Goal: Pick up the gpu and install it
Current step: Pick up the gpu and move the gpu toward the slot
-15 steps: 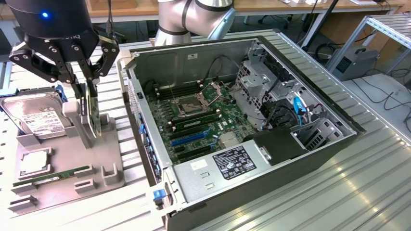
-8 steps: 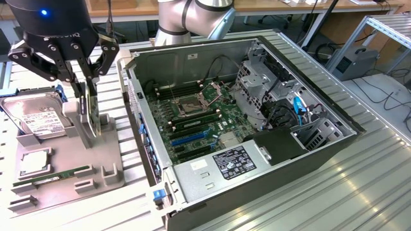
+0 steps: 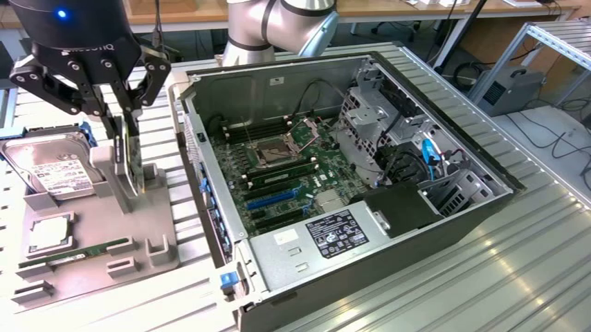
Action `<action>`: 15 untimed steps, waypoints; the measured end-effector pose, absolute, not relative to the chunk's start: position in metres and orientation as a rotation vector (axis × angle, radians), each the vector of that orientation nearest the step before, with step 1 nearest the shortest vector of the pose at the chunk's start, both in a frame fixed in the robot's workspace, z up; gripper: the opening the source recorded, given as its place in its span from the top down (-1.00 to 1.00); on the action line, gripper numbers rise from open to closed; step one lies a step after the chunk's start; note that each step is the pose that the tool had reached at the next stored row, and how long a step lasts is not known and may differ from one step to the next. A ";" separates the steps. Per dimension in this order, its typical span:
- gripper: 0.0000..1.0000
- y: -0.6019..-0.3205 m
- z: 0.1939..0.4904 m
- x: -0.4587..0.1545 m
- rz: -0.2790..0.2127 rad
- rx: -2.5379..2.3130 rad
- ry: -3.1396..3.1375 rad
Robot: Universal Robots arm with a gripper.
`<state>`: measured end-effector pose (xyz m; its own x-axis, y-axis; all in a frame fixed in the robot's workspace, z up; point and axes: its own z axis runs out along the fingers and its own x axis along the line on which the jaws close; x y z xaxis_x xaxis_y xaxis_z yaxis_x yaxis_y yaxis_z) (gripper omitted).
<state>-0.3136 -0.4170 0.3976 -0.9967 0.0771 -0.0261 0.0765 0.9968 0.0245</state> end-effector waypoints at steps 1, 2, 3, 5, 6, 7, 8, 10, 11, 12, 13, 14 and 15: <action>0.47 -0.417 0.398 -0.314 0.037 0.120 3.112; 0.47 -0.417 0.399 -0.314 0.037 0.120 3.112; 0.47 -0.417 0.399 -0.314 0.037 0.120 3.112; 0.47 -0.417 0.400 -0.314 0.037 0.120 3.112; 0.47 -0.417 0.401 -0.314 0.037 0.120 3.112; 0.47 -0.417 0.401 -0.314 0.037 0.120 3.112; 0.47 -0.417 0.402 -0.314 0.037 0.120 3.112; 0.47 -0.417 0.403 -0.314 0.037 0.120 3.112; 0.47 -0.417 0.403 -0.314 0.037 0.120 3.112; 0.47 -0.417 0.404 -0.314 0.037 0.120 3.112; 0.47 -0.417 0.404 -0.314 0.037 0.120 3.112; 0.47 -0.417 0.405 -0.314 0.037 0.120 3.112; 0.47 -0.417 0.405 -0.314 0.037 0.120 3.112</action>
